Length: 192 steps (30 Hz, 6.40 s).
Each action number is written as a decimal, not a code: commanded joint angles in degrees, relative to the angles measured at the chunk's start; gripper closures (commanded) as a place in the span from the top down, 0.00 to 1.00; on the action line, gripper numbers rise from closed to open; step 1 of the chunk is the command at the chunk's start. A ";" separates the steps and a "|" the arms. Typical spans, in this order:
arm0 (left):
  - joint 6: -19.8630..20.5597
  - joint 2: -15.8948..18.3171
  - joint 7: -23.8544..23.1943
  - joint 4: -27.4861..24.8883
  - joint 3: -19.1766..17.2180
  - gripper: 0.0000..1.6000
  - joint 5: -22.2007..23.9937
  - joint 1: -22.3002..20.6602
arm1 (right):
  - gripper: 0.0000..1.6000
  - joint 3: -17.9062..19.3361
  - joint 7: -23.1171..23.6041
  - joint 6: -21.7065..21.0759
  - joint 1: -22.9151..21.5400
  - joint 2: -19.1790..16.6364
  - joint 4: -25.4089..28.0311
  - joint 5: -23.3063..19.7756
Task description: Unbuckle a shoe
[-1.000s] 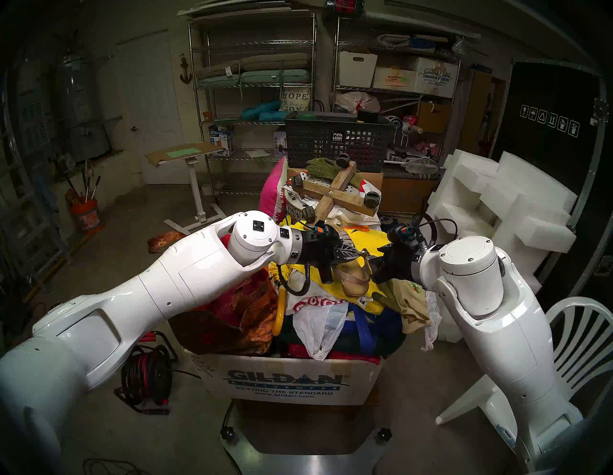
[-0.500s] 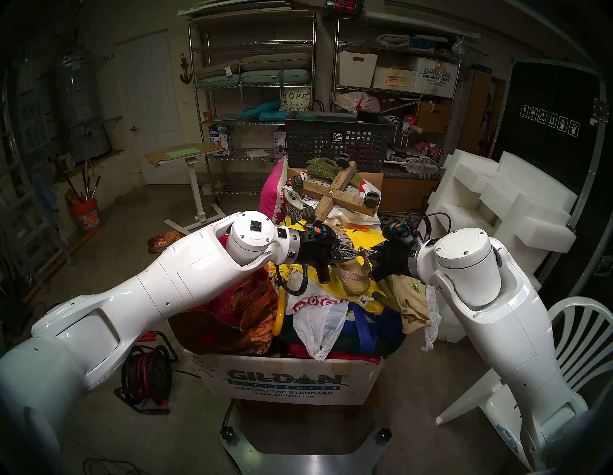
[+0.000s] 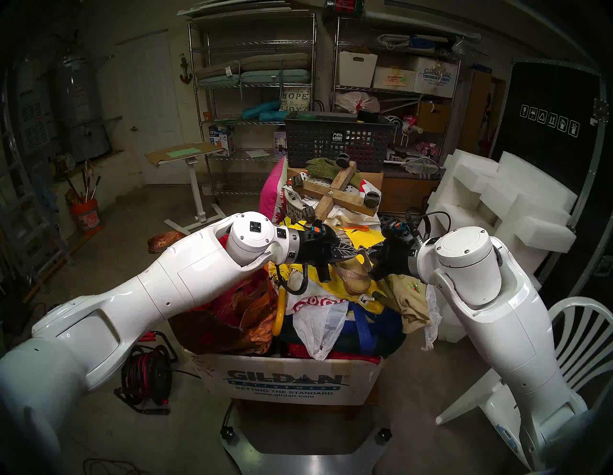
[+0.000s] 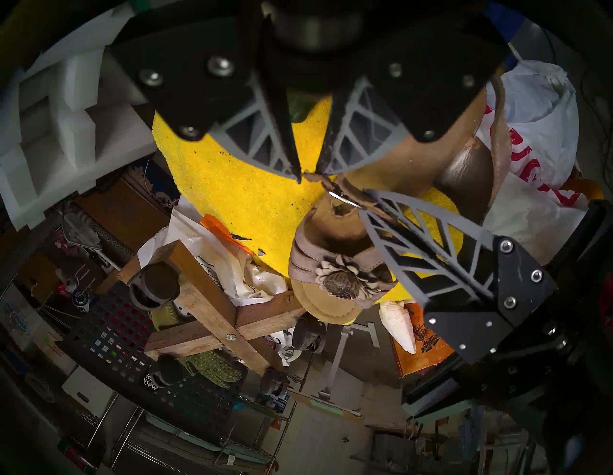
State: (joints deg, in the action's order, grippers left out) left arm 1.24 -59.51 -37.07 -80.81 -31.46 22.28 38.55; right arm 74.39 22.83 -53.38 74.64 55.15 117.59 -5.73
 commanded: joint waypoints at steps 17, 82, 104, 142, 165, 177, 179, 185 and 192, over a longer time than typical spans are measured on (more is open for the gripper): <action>-0.58 -0.22 0.07 -1.31 -0.30 0.00 0.31 -1.00 | 0.49 2.23 -0.18 0.58 2.81 -0.69 4.45 -0.87; -2.56 0.22 1.65 -3.70 0.68 0.00 -5.78 -1.30 | 0.48 5.09 1.77 -1.62 1.65 -1.57 8.13 -3.79; -1.82 1.35 3.19 -6.23 1.27 0.00 -9.06 -0.51 | 0.48 3.46 1.86 -1.62 1.74 -4.14 7.05 -4.52; -1.46 1.88 3.44 -8.11 1.16 0.00 -10.06 -0.55 | 0.49 1.55 -1.57 -1.62 1.14 -8.39 5.74 -9.91; -2.68 1.13 3.23 -7.18 1.25 0.00 -9.98 -1.03 | 0.62 -2.90 0.43 -1.62 -3.16 -12.67 3.71 -12.92; -4.85 1.33 2.44 -7.66 1.16 0.00 -9.13 -0.80 | 0.43 -5.57 -0.11 -1.62 -6.10 -13.41 3.05 -11.43; -5.31 1.38 2.36 -7.69 1.15 0.00 -9.07 -0.74 | 0.41 -6.03 -0.49 -1.62 -6.32 -13.51 3.18 -11.01; -5.83 1.51 2.00 -7.81 0.92 0.00 -8.91 -0.56 | 0.04 -7.43 -2.61 -1.62 -6.96 -13.69 4.10 -8.35; -5.85 1.52 1.67 -7.78 0.72 0.00 -8.92 -0.44 | 0.00 -10.24 -7.71 1.26 -6.22 -15.39 7.10 -1.25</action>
State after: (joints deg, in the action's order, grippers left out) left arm -3.22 -57.43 -35.36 -86.98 -29.85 12.62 38.75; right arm 65.48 20.14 -54.87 69.20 41.22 122.05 -13.10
